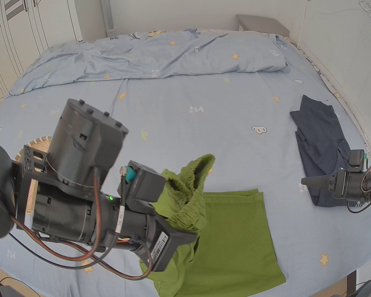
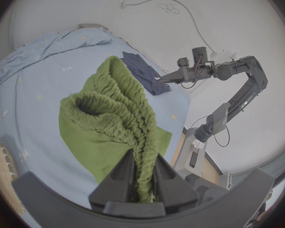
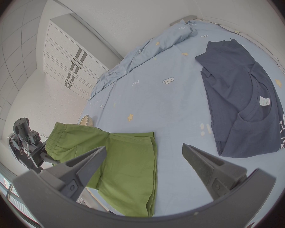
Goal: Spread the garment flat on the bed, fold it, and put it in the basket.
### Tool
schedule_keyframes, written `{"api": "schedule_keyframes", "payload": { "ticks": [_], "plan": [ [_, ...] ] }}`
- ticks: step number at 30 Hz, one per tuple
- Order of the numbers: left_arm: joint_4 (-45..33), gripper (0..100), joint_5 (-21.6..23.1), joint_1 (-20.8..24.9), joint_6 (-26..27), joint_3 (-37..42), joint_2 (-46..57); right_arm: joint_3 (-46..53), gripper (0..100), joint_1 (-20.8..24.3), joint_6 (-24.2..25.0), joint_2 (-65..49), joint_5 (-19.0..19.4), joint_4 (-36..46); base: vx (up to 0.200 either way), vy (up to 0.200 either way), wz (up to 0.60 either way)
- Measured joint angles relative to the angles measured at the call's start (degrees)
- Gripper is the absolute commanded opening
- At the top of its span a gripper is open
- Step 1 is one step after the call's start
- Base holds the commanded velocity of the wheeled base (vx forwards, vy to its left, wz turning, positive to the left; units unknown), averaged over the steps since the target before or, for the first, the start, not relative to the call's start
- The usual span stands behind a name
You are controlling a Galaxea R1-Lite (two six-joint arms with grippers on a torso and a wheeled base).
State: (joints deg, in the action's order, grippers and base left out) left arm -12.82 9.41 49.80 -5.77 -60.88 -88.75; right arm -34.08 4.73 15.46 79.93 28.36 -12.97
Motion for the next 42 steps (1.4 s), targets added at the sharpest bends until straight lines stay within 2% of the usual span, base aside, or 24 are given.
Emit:
{"api": "schedule_keyframes", "payload": {
  "ticks": [7, 14, 19, 20, 23, 30, 37, 42],
  "plan": [
    [4.75, 0, -0.35, 2.97, -1.6, 0.09, -2.86, 0.05, 100, -0.2, 0.0, 0.18, 0.0, 0.0, 0.0, 0.0, 0.0],
    [7.92, 0, -4.71, 5.99, -4.68, 0.13, -6.51, 0.07, 100, -0.3, 0.0, 0.24, 0.0, -0.02, 0.0, 0.0, 0.0],
    [10.72, 0, -5.69, 7.28, -5.75, 0.22, -9.09, 0.16, 100, -0.33, 0.02, 0.27, 0.0, -0.02, 0.0, 0.0, 0.0],
    [10.95, 100, -5.72, 7.5, -6.13, 0.22, -9.46, 0.16, 100, -0.29, 0.0, 0.28, 0.0, 0.0, 0.0, 0.0, 0.0],
    [11.98, 100, -5.69, 8.28, -7.09, 0.22, -10.45, 0.16, 100, -0.24, 0.0, 0.28, 0.0, -0.02, 0.0, 0.0, 0.0],
    [21.85, 100, -5.69, 10.92, -12.68, 0.72, -12.46, 0.16, 100, -0.27, -0.02, 0.33, 0.0, -0.02, 0.0, 0.0, 0.0],
    [44.17, 100, -5.58, 13.87, -21.6, 4.94, -14.06, 0.1, 100, -0.41, -0.05, 0.3, 0.0, -0.02, 0.0, 0.0, 0.0],
    [53.71, 100, -4.88, 11.95, -24.7, 10.5, -14.4, 0.07, 100, -0.24, -0.02, 0.16, 0.02, 0.02, 0.0, 0.0, 0.0]
  ]
}}
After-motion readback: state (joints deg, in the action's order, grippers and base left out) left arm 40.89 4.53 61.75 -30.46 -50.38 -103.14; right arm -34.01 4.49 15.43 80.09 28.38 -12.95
